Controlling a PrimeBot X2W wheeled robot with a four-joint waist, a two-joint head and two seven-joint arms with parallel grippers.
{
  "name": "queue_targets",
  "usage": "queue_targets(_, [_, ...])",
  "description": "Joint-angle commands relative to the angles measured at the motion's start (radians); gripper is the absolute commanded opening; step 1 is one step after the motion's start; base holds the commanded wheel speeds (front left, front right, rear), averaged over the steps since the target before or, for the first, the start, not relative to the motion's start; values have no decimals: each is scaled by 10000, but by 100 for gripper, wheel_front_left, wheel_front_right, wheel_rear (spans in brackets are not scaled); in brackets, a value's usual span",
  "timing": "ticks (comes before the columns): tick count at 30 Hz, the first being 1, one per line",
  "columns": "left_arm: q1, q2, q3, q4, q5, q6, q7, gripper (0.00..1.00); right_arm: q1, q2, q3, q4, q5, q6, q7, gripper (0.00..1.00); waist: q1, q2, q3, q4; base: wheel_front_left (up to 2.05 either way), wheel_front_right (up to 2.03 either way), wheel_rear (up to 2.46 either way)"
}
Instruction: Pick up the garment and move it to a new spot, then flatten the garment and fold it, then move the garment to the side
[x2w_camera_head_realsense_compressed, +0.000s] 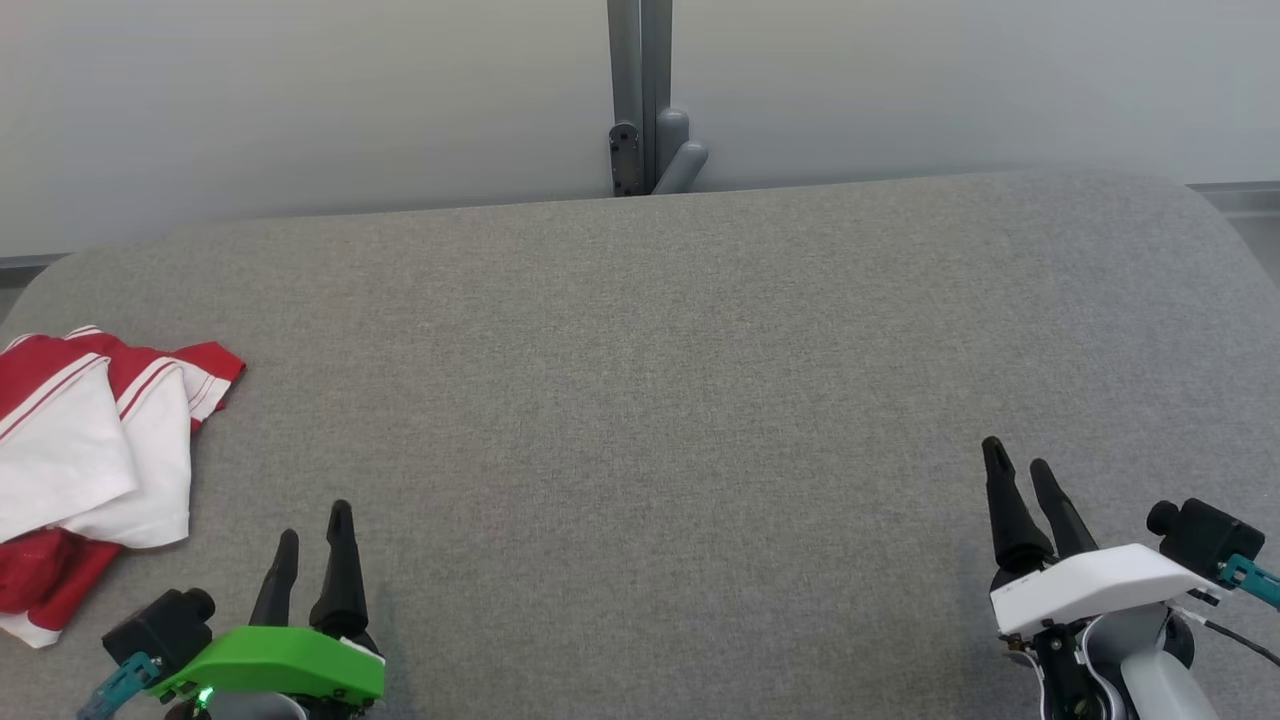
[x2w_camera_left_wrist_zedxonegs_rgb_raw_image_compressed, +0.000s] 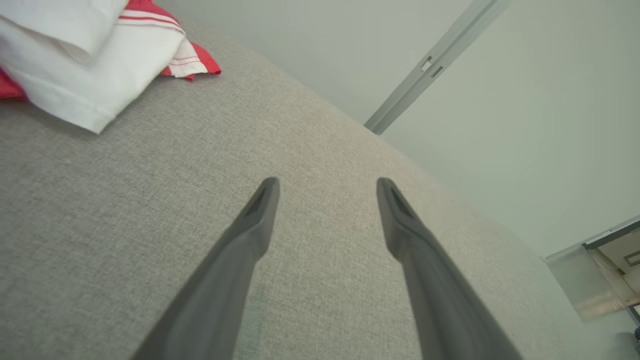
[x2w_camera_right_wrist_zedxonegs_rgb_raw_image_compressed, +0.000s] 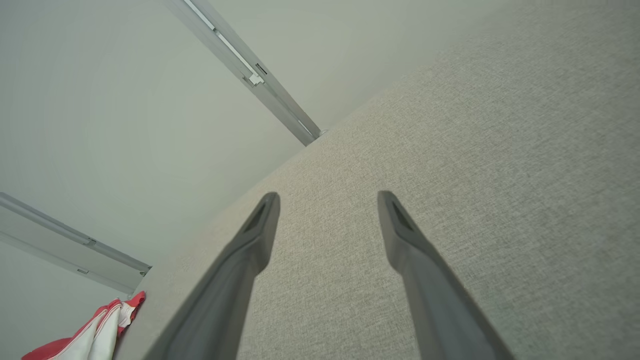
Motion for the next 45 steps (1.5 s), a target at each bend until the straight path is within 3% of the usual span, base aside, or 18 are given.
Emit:
queue_targets(1, [-254,64,-56,-45,398,35,-113,100,-169,-59,28,-90,-389,4,-134,100,0,33,-8,0,0,0,0])
queue_targets(32, [-255,90,-421,204,3538,286,-876,100,-238,-166,389,103,-3669,4,-910,100,0,50,46,7,0,0,0])
queue_targets(45, [-199,99,-490,166,4713,557,-1158,100,-145,-51,-35,111,-5085,5,-1202,100,-1,58,54,-29,0,0,0])
